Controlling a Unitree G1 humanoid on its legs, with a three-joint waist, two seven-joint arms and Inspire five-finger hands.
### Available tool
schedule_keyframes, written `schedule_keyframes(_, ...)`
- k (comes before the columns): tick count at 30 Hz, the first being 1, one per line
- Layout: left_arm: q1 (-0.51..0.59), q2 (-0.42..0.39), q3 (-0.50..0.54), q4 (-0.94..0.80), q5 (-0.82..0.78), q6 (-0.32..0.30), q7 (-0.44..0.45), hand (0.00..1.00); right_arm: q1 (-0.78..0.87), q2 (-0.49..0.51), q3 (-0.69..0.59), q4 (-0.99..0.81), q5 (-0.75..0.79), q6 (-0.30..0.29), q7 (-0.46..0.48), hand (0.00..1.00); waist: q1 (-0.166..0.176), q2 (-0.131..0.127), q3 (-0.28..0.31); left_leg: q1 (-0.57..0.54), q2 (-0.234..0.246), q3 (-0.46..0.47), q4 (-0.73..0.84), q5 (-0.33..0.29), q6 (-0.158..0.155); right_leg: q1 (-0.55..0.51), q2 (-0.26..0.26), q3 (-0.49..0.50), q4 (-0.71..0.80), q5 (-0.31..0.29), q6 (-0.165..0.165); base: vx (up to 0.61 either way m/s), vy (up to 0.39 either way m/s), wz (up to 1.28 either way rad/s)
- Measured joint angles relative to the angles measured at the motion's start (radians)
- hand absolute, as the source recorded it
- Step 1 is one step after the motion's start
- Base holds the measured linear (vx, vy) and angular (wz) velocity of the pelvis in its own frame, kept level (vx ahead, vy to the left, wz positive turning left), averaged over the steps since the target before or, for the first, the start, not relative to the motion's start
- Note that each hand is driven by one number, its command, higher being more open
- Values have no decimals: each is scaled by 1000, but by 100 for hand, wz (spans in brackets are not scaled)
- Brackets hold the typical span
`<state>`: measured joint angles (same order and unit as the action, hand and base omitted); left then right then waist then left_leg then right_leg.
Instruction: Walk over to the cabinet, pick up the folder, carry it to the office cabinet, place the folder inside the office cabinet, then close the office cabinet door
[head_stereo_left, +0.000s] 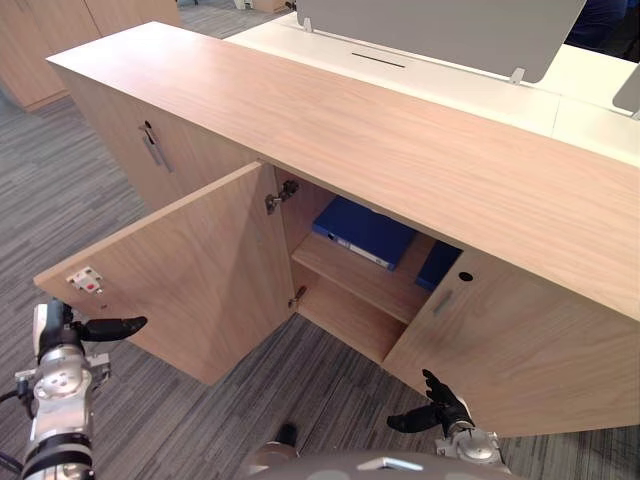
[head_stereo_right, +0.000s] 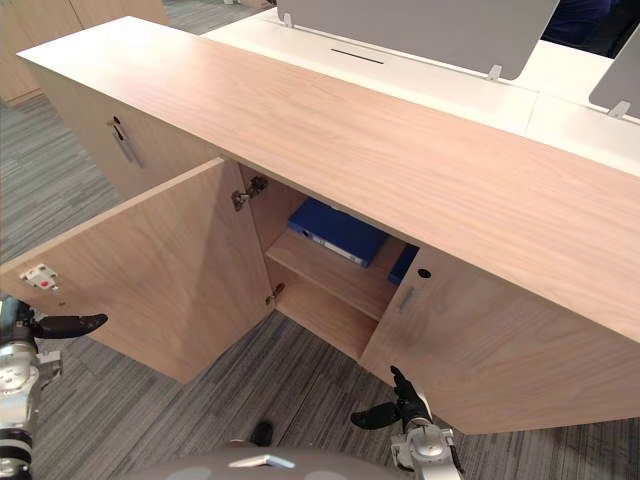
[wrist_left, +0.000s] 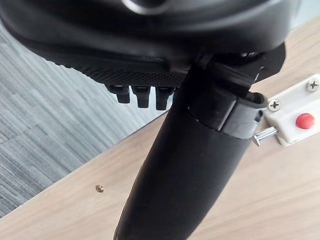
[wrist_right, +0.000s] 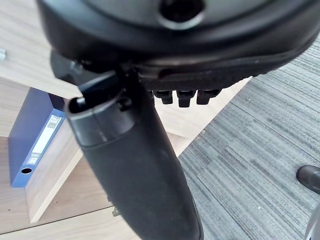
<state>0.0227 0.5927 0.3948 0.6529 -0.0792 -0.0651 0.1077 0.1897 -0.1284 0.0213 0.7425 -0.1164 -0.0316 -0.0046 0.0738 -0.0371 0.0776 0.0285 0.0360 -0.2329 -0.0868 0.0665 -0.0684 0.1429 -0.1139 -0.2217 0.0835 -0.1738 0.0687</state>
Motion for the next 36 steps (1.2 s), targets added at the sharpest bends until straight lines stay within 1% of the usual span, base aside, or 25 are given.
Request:
schedule_keyframes(4, 46, -57, -19, -54, -13, -5, 8, 100, -2, 0, -1, 2, 0, 0, -1, 100, 1, 6, 2, 0, -4, 1, 0, 3, 3, 0, -5, 0, 1, 3, 4, 0, 0, 0)
schedule_keyframes(7, 101, -121, -23, -114, -42, -14, 8, 100, -4, 1, -1, 8, -1, 0, -2, 100, 3, 17, 1, 0, -7, 4, 0, 5, 5, 0, -8, 2, 0, 7, 8, 0, 0, 0)
schedule_keyframes(9, 129, -148, -38, -126, -48, -16, 7, 100, -10, 2, -2, 15, -1, 3, -2, 100, 3, 21, 0, 2, -7, 7, 0, 6, 6, 0, -8, 4, 1, 9, 8, -13, -2, -2)
schedule_keyframes(17, 248, -259, -101, -239, -83, -17, 2, 100, -24, 13, -28, 15, -2, 8, -7, 100, 5, 27, 3, 2, -6, 7, -1, 13, 7, 0, -9, 6, 4, 13, 12, -4, -2, 0)
schedule_keyframes(22, 328, -331, -187, -270, -128, -16, -18, 100, -23, 22, -41, 15, -2, 8, -8, 100, 5, 35, 7, 3, -4, 11, -1, 17, 6, -3, -8, 11, 14, 14, 12, -10, -7, -2)
schedule_keyframes(26, 384, -366, -259, -271, -150, -11, -36, 100, -28, 27, -41, 15, -2, 8, -9, 100, 4, 42, 11, 4, 2, 36, -1, 18, 6, -23, -6, 39, 29, 14, 12, -26, -10, -16)
schedule_keyframes(30, 416, -373, -344, -270, -166, -8, -53, 100, -24, 32, -41, 17, -2, 10, -12, 100, 3, 47, 12, 11, 7, 60, -1, 18, 6, -35, -5, 64, 39, 14, 12, -28, -10, -19)
schedule_keyframes(32, 419, -374, -394, -270, -166, -1, -74, 100, -27, 43, -41, 17, -2, 11, -21, 100, 0, 51, 12, 15, 13, 84, -1, 17, 5, -46, 0, 90, 45, 17, 12, -48, -10, -36)
schedule_keyframes(34, 423, -376, -443, -268, -166, 7, -92, 100, -33, 53, -40, 17, -1, 11, -23, 100, -11, 54, 13, 22, 21, 113, -1, 15, 4, -58, 6, 121, 50, 21, 12, -50, -10, -49)
schedule_keyframes(35, 424, -378, -492, -256, -164, 13, -106, 100, -38, 61, -39, 17, -1, 11, -24, 100, -26, 57, 14, 25, 28, 137, -1, 13, 2, -72, 12, 147, 51, 27, 11, -47, -7, -48)
schedule_keyframes(36, 424, -379, -511, -256, -163, 14, -112, 100, -40, 64, -39, 17, -1, 11, -25, 100, -31, 57, 13, 26, 31, 149, -1, 10, -2, -75, 15, 159, 52, 28, 11, -59, -8, -56)
